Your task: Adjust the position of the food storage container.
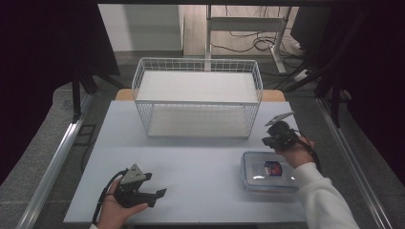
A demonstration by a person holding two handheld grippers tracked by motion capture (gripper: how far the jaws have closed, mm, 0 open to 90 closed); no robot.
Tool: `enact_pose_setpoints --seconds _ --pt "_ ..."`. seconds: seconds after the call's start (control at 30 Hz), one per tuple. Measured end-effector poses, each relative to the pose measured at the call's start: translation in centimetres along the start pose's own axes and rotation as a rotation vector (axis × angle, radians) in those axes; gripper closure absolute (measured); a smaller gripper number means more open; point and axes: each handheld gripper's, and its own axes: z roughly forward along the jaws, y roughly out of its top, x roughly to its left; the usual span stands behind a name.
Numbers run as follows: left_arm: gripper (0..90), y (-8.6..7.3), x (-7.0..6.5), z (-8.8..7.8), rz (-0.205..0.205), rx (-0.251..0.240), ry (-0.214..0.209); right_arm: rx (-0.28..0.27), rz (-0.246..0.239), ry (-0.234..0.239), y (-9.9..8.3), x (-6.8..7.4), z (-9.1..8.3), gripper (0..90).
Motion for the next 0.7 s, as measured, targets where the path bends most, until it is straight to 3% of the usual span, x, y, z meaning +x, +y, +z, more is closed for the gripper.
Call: enact_pose_setpoints --seconds 0.03,0.13,0.23,0.27,0.33,0.4,0.6,0.7 --pt "21.6 0.0 0.0 0.0 0.000 -0.001 0.000 0.000 0.000 0.000 0.0 0.0 0.0 88.5" --pt "21.6 0.0 0.1 0.0 0.001 0.001 -0.001 -0.021 0.062 -0.031 -1.7 -1.4 -2.2 88.5" --pt "21.5 0.0 0.1 0.0 0.000 0.004 -0.004 0.007 0.090 -0.088 -4.2 -2.1 -3.5 88.5" --pt "21.5 0.0 0.1 0.0 0.000 0.006 -0.005 0.012 0.117 -0.116 -5.8 -2.4 -4.2 88.5" --pt "21.4 0.1 0.1 0.1 0.001 0.008 -0.006 0.006 0.128 -0.135 -6.5 -2.5 -4.7 88.5" --pt "21.4 0.1 0.1 0.1 0.002 0.012 -0.006 0.001 0.175 -0.152 -8.4 -2.7 -5.6 88.5" --pt "21.2 0.1 0.0 0.1 0.004 0.015 -0.007 0.060 0.230 -0.171 -11.4 -2.9 -4.9 88.4" --pt "21.1 0.1 0.0 0.1 0.004 0.016 -0.005 0.097 0.224 -0.187 -12.0 -2.7 -4.2 88.4"
